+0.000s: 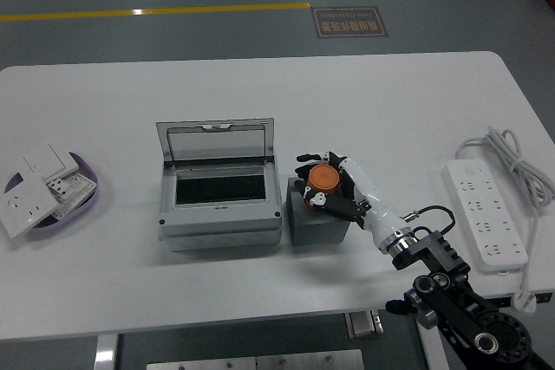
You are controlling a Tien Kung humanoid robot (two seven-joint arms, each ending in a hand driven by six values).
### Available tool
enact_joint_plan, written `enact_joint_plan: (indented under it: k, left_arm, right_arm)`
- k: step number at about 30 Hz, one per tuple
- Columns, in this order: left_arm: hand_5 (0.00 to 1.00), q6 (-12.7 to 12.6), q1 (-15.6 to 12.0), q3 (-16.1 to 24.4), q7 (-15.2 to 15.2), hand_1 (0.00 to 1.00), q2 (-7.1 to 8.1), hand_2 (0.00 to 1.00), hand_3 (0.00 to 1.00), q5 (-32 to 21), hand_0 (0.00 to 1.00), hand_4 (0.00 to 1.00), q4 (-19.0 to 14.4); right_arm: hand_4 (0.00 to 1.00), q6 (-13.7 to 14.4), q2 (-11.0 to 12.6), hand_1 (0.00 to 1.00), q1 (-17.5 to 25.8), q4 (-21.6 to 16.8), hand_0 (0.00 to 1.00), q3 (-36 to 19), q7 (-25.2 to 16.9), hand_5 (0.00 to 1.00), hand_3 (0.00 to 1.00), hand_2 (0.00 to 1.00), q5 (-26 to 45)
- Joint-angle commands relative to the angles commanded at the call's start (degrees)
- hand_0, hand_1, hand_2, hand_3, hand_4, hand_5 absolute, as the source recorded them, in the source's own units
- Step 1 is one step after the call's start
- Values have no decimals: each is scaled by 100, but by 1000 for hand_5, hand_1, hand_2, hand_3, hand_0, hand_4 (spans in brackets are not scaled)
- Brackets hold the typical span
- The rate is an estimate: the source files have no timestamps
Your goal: Pick up the cylinder from the cube,place it in the box,flap close box
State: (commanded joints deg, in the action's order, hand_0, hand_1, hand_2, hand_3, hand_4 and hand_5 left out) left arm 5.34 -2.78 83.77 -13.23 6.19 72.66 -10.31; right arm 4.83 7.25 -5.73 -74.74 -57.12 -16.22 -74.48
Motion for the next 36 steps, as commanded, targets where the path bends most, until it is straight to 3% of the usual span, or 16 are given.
enact_joint_plan:
  k: [7, 8, 13, 14, 19, 20, 25, 26, 31, 32, 36]
  left_arm:
    - [301, 0, 4, -1, 4, 670, 6, 657, 701, -3, 637, 752, 0]
    - [301, 0, 5, 0, 5, 671, 8, 657, 700, -2, 637, 752, 0]
    - [301, -3, -1, 2, 14, 671, 12, 657, 700, -13, 637, 752, 0]
    - [300, -3, -4, 0, 15, 671, 11, 657, 701, -16, 637, 751, 0]
    - [300, -3, -16, 5, 16, 671, 5, 657, 701, -18, 637, 751, 0]
    - [303, -3, -15, 8, 16, 671, 4, 658, 701, -17, 637, 752, 0]
    - [303, -3, -6, 11, 20, 671, 8, 658, 701, -17, 637, 752, 0]
    - [300, -4, -4, 12, 21, 671, 9, 658, 700, -19, 636, 751, 0]
    - [300, -5, -9, 16, 18, 671, 1, 658, 700, -21, 636, 751, 0]
    - [301, -5, -14, 24, 13, 671, 0, 659, 702, -11, 637, 751, 0]
    - [301, -6, -20, 39, 4, 671, 3, 659, 702, 7, 637, 751, 0]
  right_arm:
    - [497, 81, -9, 642, -12, 3, 680, 34, -2, 2, 628, 571, 14]
    - [440, 92, -8, 633, -12, 3, 679, 37, 0, 2, 606, 557, 21]
    - [440, 146, -5, 633, -8, -21, 679, 49, -19, 2, 606, 557, 85]
    - [196, 158, -6, 608, -7, -31, 688, 52, -28, 2, 555, 533, 97]
    - [196, 237, -11, 608, -21, -129, 688, 57, -116, 2, 555, 533, 158]
    - [164, 257, -9, 548, -29, -164, 601, 59, -138, 2, 425, 487, 177]
    - [164, 357, 31, 548, -87, -455, 601, 114, -184, 2, 425, 487, 236]
    - [166, 372, 38, 497, -97, -510, 567, 126, -180, 2, 339, 449, 236]
    - [166, 515, 69, 497, -272, -938, 567, 308, 40, 2, 339, 449, 21]
    - [134, 542, 60, 402, -357, -1007, 415, 393, 115, 2, 263, 367, -79]
    - [134, 608, -40, 402, -708, -1109, 415, 728, 434, 2, 263, 367, -525]
